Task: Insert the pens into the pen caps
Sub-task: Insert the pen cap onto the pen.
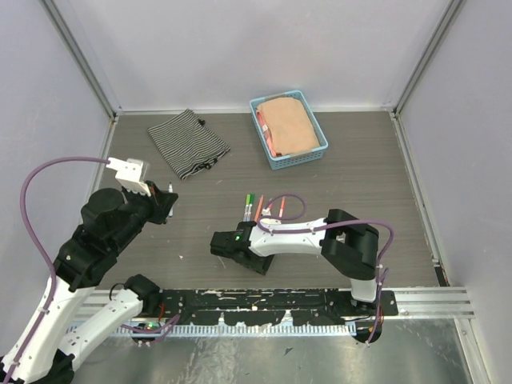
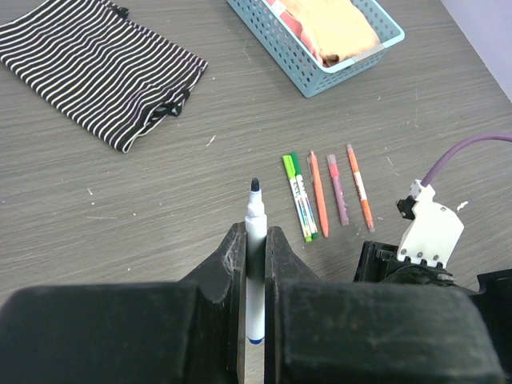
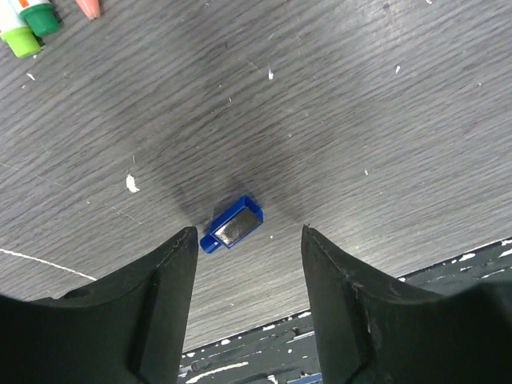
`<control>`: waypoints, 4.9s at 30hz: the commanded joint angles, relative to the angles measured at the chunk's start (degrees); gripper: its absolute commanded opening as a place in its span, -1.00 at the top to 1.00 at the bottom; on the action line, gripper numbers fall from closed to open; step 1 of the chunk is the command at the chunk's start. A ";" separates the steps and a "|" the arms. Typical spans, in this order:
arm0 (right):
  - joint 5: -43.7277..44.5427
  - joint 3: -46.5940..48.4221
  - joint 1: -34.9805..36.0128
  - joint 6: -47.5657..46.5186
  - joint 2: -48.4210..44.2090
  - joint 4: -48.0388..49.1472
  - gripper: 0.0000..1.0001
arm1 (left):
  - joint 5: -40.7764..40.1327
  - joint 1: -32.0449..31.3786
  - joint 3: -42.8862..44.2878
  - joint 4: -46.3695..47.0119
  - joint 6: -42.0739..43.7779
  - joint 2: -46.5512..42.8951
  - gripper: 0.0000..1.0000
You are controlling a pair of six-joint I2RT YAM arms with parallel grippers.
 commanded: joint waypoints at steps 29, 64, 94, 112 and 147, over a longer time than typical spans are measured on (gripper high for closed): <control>1.57 -0.05 -1.54 2.24 1.46 1.27 0.35 | 0.65 0.17 -0.68 2.28 0.48 -0.15 1.00; -0.97 -15.61 -2.69 -48.07 -10.84 18.27 0.30 | 6.72 0.17 -0.59 3.17 -1.28 3.02 1.00; 5.02 -20.03 -5.75 -53.71 -27.35 25.74 0.99 | 11.71 0.13 1.13 2.60 -3.46 9.47 1.00; -17.26 -29.10 -25.37 -67.27 -55.47 64.82 0.99 | 14.69 -6.01 -2.34 16.42 -8.06 13.95 1.00; -21.90 -32.76 -25.96 -55.74 -57.64 92.98 0.99 | 8.89 -25.14 -5.68 42.02 -4.97 19.03 1.00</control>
